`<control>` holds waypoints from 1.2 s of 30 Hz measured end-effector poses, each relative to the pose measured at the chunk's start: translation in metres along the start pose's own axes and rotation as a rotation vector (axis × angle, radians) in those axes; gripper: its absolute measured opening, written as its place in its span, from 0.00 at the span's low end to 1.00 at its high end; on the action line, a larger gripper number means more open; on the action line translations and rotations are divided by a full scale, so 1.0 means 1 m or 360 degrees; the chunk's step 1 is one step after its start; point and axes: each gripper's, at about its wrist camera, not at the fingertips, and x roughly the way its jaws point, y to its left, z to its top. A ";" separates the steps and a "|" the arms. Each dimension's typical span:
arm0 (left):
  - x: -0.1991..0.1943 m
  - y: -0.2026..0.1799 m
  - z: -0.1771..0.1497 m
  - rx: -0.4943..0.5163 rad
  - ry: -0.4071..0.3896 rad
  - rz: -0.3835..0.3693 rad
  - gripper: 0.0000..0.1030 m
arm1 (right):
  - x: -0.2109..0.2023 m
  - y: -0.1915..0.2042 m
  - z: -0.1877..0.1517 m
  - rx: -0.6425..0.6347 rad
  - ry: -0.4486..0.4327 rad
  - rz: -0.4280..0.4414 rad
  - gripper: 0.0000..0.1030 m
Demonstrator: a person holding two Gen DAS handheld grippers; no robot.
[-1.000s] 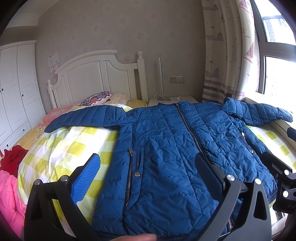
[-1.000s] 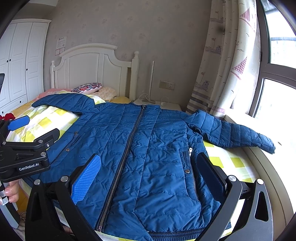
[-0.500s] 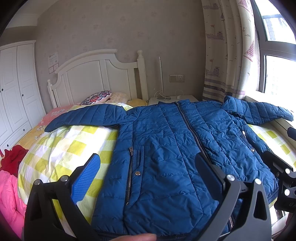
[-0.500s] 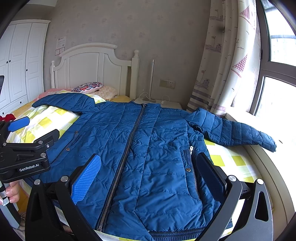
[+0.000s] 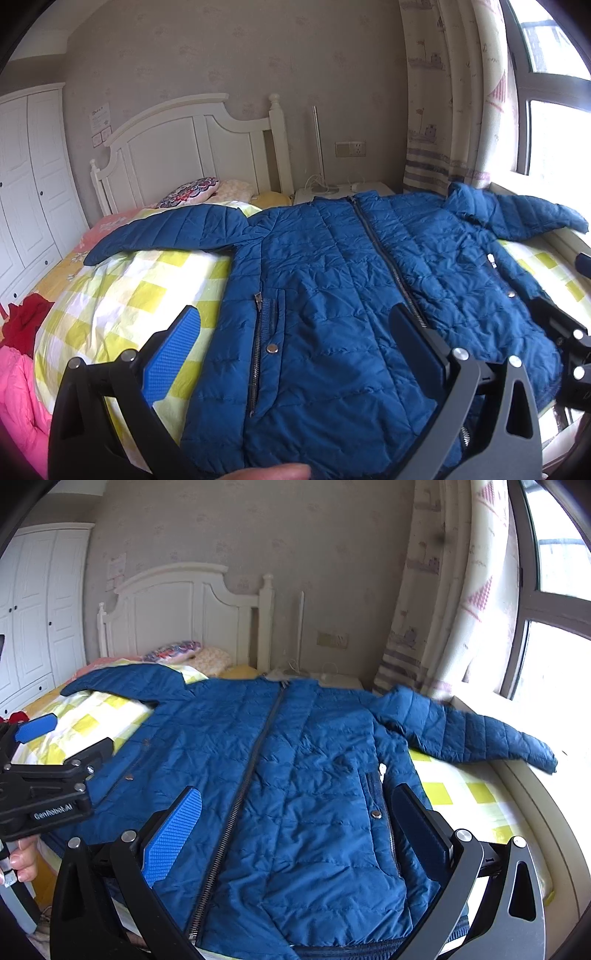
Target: Fold large clothes
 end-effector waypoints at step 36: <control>0.282 -0.006 0.044 -0.0128 0.0625 -0.0201 0.98 | 0.227 -0.103 0.171 0.0146 -0.0174 -0.0231 0.35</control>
